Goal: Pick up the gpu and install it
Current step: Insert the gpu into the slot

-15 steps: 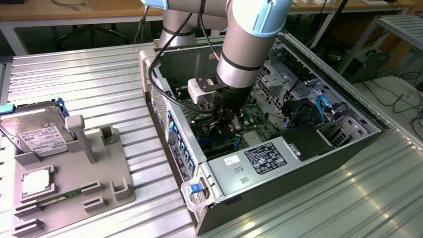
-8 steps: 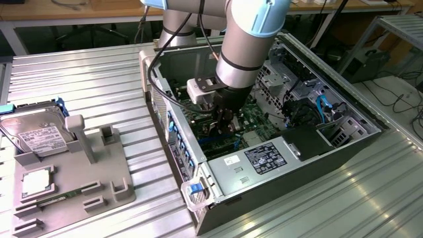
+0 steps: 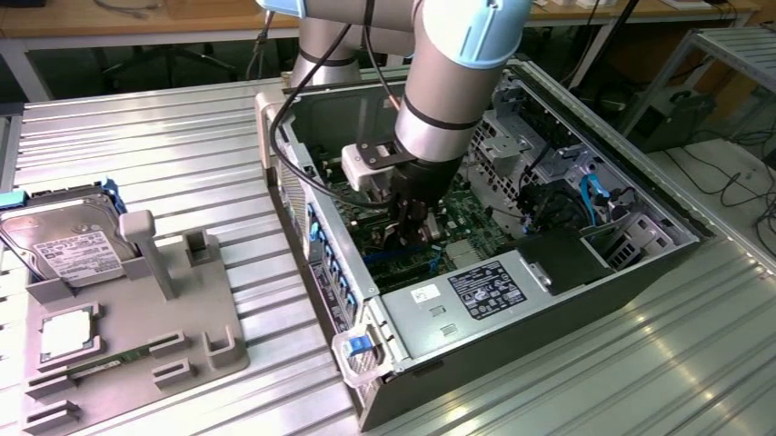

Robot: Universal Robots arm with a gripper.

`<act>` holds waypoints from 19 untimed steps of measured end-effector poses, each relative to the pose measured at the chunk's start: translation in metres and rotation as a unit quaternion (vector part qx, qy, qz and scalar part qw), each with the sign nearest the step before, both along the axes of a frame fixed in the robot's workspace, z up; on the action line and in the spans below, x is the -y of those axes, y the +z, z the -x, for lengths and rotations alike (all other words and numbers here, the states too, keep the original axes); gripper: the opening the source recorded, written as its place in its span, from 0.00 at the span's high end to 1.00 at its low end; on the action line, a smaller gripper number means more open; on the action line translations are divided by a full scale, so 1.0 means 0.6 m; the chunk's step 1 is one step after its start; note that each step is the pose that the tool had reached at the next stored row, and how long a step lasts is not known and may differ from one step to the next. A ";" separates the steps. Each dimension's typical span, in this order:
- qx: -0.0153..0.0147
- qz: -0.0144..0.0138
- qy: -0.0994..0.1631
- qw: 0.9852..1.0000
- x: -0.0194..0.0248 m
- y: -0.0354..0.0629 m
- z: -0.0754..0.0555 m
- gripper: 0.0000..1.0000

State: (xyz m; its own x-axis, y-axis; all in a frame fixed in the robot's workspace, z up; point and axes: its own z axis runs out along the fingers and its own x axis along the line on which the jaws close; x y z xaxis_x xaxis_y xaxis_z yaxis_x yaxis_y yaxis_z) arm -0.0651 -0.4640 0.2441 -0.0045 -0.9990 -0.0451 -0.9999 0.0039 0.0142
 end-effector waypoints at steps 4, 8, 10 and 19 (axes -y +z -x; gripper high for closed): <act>0.000 0.000 0.000 1.000 0.0000 0.003 0.000 0.73; 0.000 0.000 0.000 1.000 0.0000 0.003 0.000 0.73; -0.001 0.000 0.000 1.000 0.0000 0.003 0.000 0.73; -0.010 0.000 0.000 1.000 -0.0001 0.002 0.000 0.73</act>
